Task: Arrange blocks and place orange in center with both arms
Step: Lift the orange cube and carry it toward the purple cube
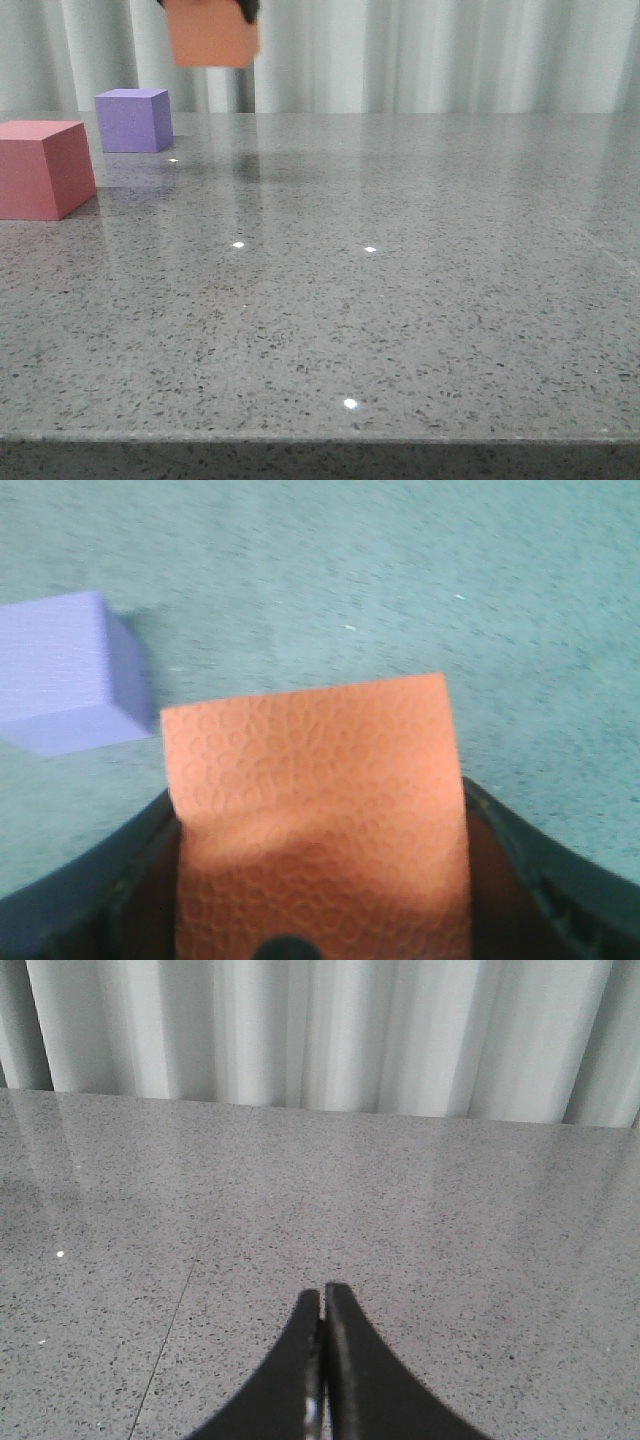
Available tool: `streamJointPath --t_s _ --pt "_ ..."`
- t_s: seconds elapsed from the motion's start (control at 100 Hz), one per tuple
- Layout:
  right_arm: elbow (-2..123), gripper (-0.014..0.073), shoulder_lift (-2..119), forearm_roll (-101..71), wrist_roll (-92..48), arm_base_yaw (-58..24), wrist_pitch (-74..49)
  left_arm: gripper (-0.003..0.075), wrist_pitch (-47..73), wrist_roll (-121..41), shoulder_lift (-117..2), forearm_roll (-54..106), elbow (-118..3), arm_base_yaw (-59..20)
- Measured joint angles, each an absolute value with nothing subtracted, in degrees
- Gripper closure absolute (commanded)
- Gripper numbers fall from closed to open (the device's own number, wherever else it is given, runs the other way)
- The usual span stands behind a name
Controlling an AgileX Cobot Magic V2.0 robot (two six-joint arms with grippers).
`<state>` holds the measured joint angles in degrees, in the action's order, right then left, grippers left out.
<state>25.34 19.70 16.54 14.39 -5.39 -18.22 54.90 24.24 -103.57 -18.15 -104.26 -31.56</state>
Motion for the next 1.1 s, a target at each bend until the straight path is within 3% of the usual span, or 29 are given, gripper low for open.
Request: streamJointPath --t_s 0.57,1.1 --pt "25.3 0.0662 19.7 16.5 14.4 -5.4 -18.2 0.0440 48.5 16.1 -95.8 -12.0 -88.9 -17.9" --pt "25.3 0.0662 19.7 16.5 14.4 -5.4 -18.2 0.0440 43.5 13.0 -99.4 -11.3 -85.9 -16.7"
